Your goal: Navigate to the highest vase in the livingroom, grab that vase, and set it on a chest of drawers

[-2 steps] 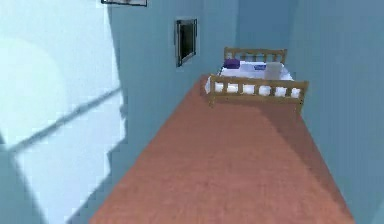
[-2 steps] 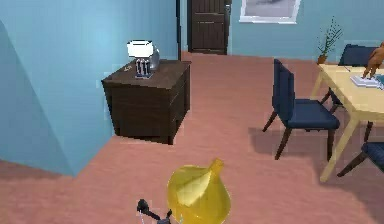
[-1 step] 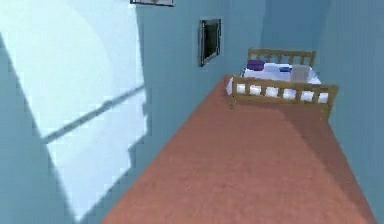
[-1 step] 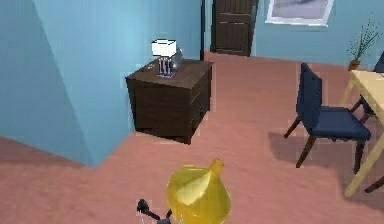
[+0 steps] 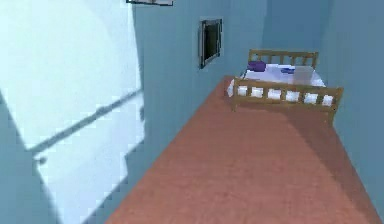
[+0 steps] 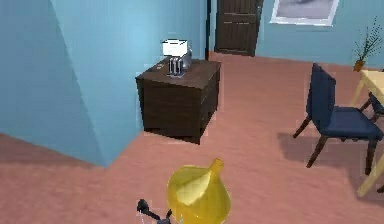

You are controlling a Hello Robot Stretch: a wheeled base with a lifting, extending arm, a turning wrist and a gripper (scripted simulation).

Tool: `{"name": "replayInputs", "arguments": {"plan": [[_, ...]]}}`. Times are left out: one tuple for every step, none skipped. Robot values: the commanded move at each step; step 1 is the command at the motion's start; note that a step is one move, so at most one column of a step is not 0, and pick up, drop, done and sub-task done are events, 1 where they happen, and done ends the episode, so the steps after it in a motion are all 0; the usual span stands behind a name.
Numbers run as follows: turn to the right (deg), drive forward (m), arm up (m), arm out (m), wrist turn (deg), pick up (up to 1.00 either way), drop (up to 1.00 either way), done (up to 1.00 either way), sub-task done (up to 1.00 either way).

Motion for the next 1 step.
{"name": "replayInputs", "arguments": {"plan": [[-30.0,0.00,0.00,0.00,0.0,0.00,0.00,0.00,0.00]]}}
